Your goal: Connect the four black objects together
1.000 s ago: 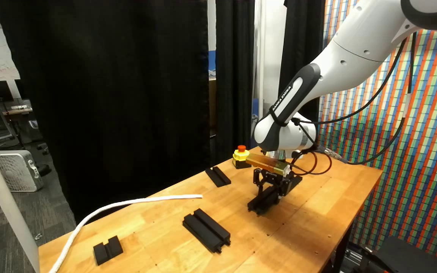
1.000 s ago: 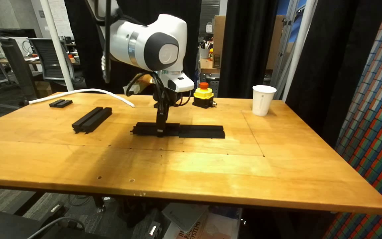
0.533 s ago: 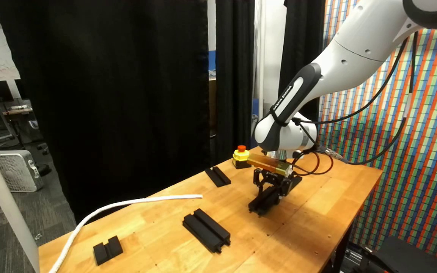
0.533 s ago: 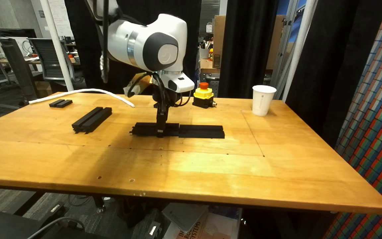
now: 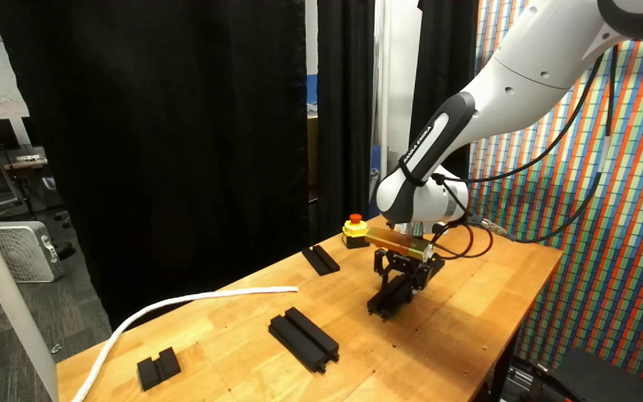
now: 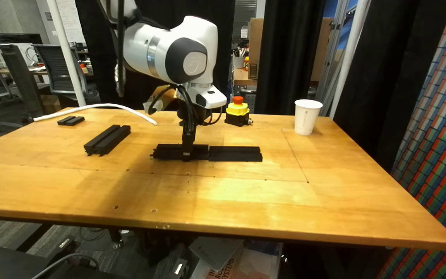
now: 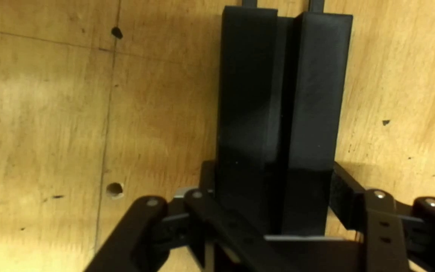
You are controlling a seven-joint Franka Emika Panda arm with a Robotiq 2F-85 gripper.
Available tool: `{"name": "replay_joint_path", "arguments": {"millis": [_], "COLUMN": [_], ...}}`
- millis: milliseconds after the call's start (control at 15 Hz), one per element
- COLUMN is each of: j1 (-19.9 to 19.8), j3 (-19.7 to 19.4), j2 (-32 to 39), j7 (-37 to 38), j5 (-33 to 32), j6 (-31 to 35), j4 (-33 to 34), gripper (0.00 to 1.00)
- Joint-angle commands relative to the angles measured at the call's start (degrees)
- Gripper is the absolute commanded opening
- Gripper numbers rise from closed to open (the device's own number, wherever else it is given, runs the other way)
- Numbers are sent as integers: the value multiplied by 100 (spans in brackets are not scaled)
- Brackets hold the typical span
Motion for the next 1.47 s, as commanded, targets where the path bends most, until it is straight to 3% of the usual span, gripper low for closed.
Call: {"name": "replay_joint_path", "arguments": {"millis": [0, 1400], "j1": [-14, 115], "j3": [20, -40], "j2": [-188, -296], "j7": [-80, 122], "j5": [79, -312], "j6": [103, 165], "j4": [-243, -359], "gripper": [47, 47]}}
